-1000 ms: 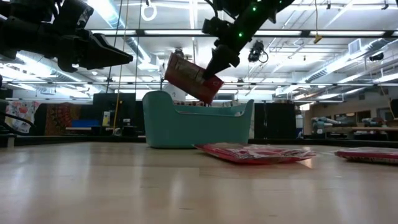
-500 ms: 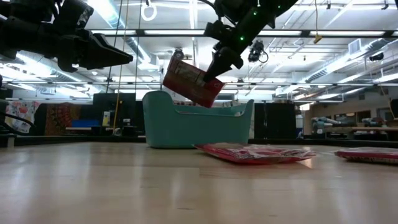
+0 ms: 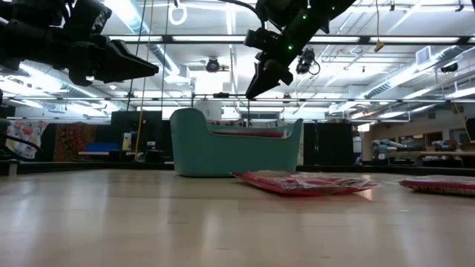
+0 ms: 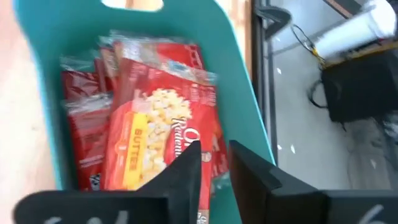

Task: Sort popcorn bags into baskets
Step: Put the red popcorn bag into the green bin

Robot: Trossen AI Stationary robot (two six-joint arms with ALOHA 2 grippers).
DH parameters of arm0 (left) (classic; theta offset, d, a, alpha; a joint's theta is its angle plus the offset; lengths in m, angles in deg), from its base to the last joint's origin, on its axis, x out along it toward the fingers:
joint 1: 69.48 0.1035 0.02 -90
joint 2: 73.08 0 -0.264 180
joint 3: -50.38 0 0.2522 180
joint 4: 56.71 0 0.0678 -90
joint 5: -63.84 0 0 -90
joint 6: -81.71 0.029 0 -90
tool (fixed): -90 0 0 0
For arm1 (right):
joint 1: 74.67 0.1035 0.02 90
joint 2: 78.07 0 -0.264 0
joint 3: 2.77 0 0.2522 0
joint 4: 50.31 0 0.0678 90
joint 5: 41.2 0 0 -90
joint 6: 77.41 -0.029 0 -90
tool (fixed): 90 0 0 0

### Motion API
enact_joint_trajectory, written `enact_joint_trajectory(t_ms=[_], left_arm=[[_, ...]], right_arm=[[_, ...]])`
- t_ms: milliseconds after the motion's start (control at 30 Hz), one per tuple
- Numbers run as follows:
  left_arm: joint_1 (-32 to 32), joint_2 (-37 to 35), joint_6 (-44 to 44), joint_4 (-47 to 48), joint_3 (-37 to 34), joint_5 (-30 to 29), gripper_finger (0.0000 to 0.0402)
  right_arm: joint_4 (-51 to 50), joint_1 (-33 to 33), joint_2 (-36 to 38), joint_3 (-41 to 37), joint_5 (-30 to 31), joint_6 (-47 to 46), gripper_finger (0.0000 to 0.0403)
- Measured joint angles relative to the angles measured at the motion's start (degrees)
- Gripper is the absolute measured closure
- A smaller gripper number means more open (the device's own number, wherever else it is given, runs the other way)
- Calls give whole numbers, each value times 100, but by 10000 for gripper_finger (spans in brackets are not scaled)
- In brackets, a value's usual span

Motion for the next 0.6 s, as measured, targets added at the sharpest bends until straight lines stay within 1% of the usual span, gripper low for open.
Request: enact_joint_trajectory(t_ms=[100, 200, 267, 367, 400, 600], left_arm=[[2, 1, 0, 2, 0, 0, 285], [0, -1, 0, 2, 0, 0, 285], [0, 0, 0, 3, 0, 2, 285], [0, 1, 0, 2, 0, 2, 285], [1, 0, 0, 2, 0, 1, 285], [0, 0, -40, -9, 7, 0, 285]], right_arm=[[1, 114, 0, 0, 474, -213, 299], [1, 286, 0, 0, 908, -705, 293], [-8, 428, 0, 0, 795, -987, 292], [-87, 695, -2, 0, 229, -1052, 293], [-103, 788, -50, 3, 181, -1117, 293], [-526, 1048, -348, -2, 331, -1934, 293]])
